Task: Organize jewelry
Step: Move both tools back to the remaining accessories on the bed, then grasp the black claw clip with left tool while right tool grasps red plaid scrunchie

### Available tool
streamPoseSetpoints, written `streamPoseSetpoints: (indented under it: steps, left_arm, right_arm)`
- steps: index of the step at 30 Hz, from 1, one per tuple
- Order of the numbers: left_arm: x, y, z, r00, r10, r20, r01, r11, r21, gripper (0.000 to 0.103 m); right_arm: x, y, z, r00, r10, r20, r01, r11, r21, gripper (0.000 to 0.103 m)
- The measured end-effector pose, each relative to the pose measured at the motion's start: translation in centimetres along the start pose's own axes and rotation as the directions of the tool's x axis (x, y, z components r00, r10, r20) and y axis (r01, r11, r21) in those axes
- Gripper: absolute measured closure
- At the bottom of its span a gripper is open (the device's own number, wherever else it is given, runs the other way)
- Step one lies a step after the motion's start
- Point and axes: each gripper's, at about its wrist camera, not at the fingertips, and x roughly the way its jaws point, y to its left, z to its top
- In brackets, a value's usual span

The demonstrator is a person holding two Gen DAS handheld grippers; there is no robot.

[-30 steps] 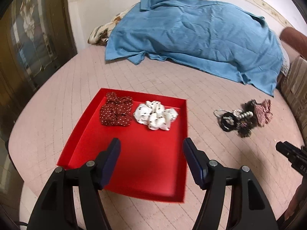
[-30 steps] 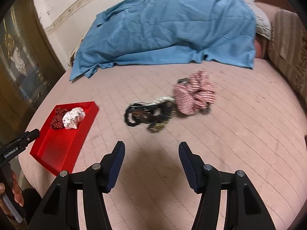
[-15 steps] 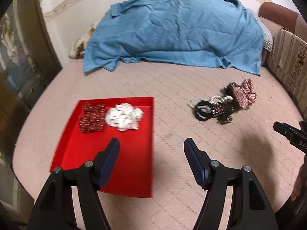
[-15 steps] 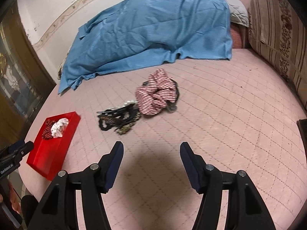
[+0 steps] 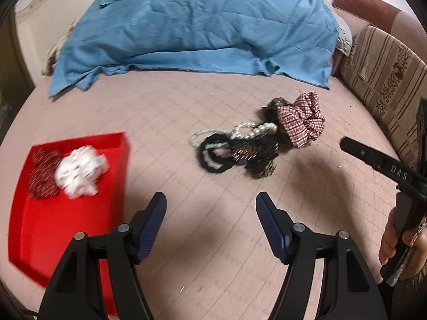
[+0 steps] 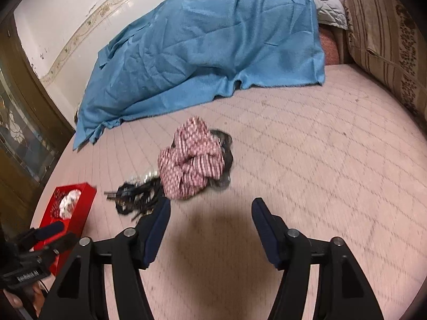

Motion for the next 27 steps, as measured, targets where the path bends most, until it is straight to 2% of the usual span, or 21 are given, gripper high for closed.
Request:
streamPoseSetpoints:
  steps: [8, 13, 17, 20, 22, 25, 27]
  left_arm:
    - [3.6, -2.0, 3.9, 1.0, -0.026, 0.011, 0.025, 0.995, 0.097, 0.034]
    - [5.5, -3.9, 5.8, 0.998, -0.067, 0.009, 0.064, 0.977, 0.205, 0.037]
    - [7.4, -5.2, 6.1, 0.996, -0.072, -0.047, 0.082, 0.96, 0.269, 0.059]
    - [8.5, -5.9, 5.9, 0.994, -0.074, -0.075, 0.093, 0.951, 0.294, 0.064]
    - [9.0, -6.1, 5.7, 0.993, -0.073, -0.089, 0.097, 0.95, 0.297, 0.071]
    - [9.3, -5.8, 5.7, 0.99, -0.095, -0.102, 0.12, 0.956, 0.269, 0.08]
    - [9.2, -5.6, 5.8, 0.988, -0.112, -0.105, 0.135, 0.96, 0.244, 0.082]
  right_arm:
    - [2.7, 0.1, 2.4, 0.999, 0.038, 0.033, -0.037, 0.999, -0.03, 0.03]
    - [4.5, -0.3, 3.2, 0.998, 0.062, 0.028, -0.061, 0.998, -0.034, 0.03]
    - [5.4, -0.4, 3.3, 0.997, 0.076, 0.018, -0.075, 0.997, -0.036, 0.03]
    - [5.7, -0.3, 3.3, 0.996, 0.084, 0.017, -0.084, 0.996, -0.039, 0.032]
    - [5.8, -0.3, 3.3, 0.996, 0.084, 0.016, -0.083, 0.996, -0.046, 0.036]
    - [6.1, -0.3, 3.2, 0.996, 0.086, 0.006, -0.085, 0.995, -0.046, 0.05]
    - [6.2, -0.3, 3.2, 0.997, 0.083, 0.002, -0.083, 0.996, -0.045, 0.061]
